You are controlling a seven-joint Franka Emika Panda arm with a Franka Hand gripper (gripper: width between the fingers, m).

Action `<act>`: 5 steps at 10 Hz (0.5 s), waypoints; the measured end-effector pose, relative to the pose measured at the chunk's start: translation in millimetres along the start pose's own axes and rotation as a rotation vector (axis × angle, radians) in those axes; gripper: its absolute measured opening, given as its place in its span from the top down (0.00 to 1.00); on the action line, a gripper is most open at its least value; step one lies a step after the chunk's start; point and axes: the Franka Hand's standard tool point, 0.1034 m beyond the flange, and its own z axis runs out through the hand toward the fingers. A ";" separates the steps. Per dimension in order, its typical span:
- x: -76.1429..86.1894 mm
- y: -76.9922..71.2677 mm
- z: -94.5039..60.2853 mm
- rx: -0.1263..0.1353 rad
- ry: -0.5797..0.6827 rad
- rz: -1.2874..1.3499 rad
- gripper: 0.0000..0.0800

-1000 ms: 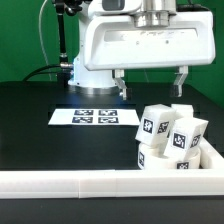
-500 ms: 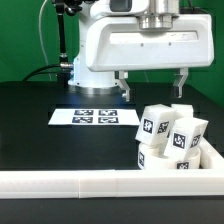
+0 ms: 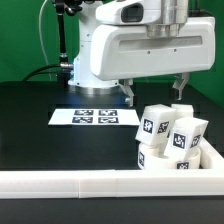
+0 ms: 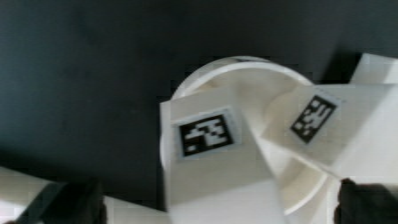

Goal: Assemble stool

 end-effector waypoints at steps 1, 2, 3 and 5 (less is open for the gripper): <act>2.1 0.7 -0.1 -0.007 0.014 -0.003 0.19; 2.3 3.5 1.1 -0.014 0.020 -0.012 0.19; 2.0 7.2 3.0 -0.028 0.039 -0.008 0.19; 1.1 6.8 4.1 -0.029 0.037 -0.010 0.19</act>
Offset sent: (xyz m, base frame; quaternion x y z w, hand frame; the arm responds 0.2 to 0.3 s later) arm 0.0000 0.0000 0.0000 0.0000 0.0000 0.0000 1.0000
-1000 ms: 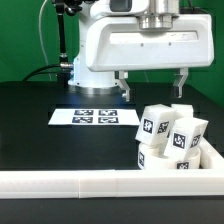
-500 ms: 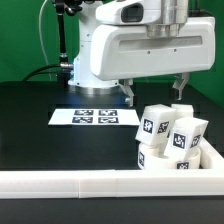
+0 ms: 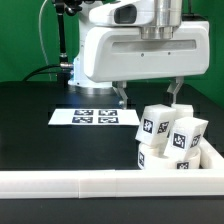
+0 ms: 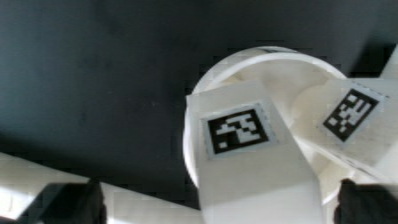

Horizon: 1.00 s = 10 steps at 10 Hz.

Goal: Assemble stool

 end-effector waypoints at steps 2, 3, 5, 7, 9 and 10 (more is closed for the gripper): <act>-1.0 -2.3 4.8 -0.003 -0.009 -0.036 0.19; -0.7 -1.2 5.8 -0.005 -0.012 -0.039 0.19; -2.0 0.5 7.0 -0.007 -0.014 -0.032 0.19; -2.4 0.6 7.2 -0.007 -0.014 -0.030 0.24; -2.5 0.5 7.5 -0.007 -0.015 -0.031 0.46; -2.7 0.6 8.1 -0.008 -0.016 -0.031 0.58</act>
Offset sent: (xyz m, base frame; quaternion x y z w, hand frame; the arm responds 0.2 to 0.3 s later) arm 0.0056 0.0055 -0.0081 0.0239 -0.0082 -0.0478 0.9985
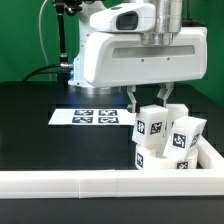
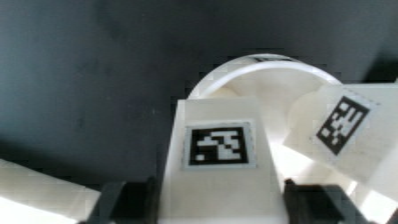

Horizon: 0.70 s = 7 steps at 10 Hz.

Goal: Assemble stool

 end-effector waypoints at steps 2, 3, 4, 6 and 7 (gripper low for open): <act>0.3 1.6 0.0 -0.004 0.006 0.010 0.58; 0.3 1.7 0.0 -0.005 0.006 0.036 0.58; 0.2 1.8 0.0 -0.005 0.006 0.047 0.58; 0.2 1.8 0.0 -0.004 0.006 0.171 0.58; 0.0 1.9 0.3 -0.004 0.007 0.265 0.58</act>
Offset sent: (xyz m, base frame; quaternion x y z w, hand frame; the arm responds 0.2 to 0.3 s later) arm 0.0000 0.0000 0.0000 0.0000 0.0000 0.0000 1.0000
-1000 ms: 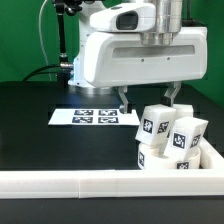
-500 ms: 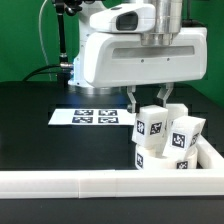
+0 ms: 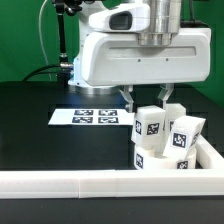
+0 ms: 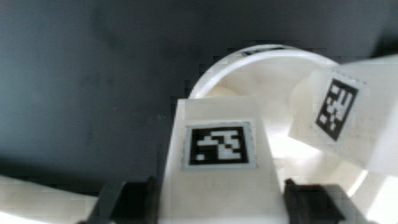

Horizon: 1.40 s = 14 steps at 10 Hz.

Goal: Assemble stool

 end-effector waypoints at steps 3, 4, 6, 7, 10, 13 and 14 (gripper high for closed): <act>0.7 -7.1 0.3 -0.001 0.009 0.326 0.58; 0.6 -8.6 0.4 0.003 0.008 0.464 0.58; 0.3 -9.0 0.7 0.010 0.007 0.633 0.58; 0.2 -10.2 0.9 0.014 0.005 0.775 0.58; 0.6 -16.9 1.0 0.017 0.001 1.112 0.58; 0.9 -19.5 0.7 0.022 -0.002 1.318 0.58; 0.9 -19.8 0.7 0.022 -0.003 1.385 0.58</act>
Offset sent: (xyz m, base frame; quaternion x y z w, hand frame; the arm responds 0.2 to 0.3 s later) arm -0.0056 0.0103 -0.0022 0.0110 -0.0101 0.2923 0.9562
